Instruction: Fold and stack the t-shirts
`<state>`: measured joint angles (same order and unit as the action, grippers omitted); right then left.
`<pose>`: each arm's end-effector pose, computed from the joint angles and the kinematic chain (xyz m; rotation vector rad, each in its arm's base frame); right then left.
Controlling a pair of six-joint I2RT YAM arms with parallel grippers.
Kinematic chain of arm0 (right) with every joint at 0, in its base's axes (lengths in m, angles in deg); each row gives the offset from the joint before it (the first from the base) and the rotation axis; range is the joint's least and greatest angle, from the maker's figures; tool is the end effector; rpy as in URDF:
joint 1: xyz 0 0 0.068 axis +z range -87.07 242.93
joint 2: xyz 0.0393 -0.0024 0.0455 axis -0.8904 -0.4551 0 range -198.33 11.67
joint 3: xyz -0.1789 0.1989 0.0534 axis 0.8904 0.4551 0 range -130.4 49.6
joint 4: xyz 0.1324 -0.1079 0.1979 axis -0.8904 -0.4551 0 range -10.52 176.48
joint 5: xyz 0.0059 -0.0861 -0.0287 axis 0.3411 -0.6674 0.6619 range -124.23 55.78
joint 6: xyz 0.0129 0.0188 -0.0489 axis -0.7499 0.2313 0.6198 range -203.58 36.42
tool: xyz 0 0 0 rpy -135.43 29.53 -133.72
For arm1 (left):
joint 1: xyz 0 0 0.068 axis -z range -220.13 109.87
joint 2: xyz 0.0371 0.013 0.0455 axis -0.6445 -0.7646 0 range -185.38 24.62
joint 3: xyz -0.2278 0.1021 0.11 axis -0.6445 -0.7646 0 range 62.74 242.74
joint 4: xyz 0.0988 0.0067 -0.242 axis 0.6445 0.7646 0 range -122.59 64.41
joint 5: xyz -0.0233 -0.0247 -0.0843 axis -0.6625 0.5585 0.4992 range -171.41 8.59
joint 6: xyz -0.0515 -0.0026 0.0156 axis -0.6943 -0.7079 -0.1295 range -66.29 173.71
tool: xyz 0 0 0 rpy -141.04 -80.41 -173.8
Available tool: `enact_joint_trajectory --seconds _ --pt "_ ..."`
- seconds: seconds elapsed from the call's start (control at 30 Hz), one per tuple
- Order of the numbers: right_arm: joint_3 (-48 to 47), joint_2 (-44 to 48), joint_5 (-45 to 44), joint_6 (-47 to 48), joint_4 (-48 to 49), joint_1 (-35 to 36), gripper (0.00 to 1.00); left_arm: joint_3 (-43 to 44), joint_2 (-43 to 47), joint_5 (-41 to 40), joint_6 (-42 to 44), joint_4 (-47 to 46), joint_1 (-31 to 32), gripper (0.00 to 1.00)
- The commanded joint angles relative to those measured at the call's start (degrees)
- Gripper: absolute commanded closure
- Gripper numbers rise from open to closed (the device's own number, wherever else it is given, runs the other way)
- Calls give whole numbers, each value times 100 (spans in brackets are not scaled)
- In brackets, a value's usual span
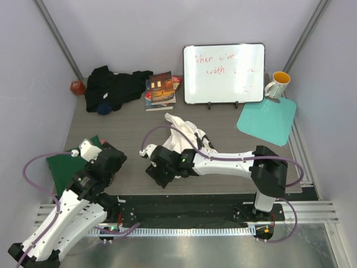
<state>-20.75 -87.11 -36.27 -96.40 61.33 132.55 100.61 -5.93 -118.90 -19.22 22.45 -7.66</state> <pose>0.1298 0.3458 0.2223 -1.2193 2.2864 0.5269 0.0933 -0.0337 0.2628 -1.0261 1.9539 -0.2230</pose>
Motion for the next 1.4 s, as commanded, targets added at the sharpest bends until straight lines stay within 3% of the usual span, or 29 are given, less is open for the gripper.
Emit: enact_joint_trajectory --seconds 0.0,0.4,0.67,1.0,1.17,1.23,1.27,1.3,1.37 --pt "-444 -255 -15 -36 379 78 35 116 -189 -179 103 59 -21 26" --pt "-1182 -1221 -349 385 546 60 23 1 286 -415 130 172 -21 26" --pt "-1482 -1749 -288 324 537 -2 25 116 602 -601 59 472 -21 25" --pt "-1298 -1925 -446 174 511 -265 28 45 357 -443 77 261 -21 25" --pt "-1289 -2040 -306 183 502 -344 42 45 233 -364 112 182 -21 25" --pt "-1297 -2057 -271 174 484 -362 52 37 259 -346 112 182 -21 26" --pt "-1306 -2066 -244 166 458 -362 68 2 294 -329 129 164 -30 26" --pt "-1315 -2057 -244 166 432 -362 72 -16 321 -329 129 129 -21 26" --pt "-1315 -2066 -183 183 423 -371 89 -51 339 -320 138 120 -21 26"
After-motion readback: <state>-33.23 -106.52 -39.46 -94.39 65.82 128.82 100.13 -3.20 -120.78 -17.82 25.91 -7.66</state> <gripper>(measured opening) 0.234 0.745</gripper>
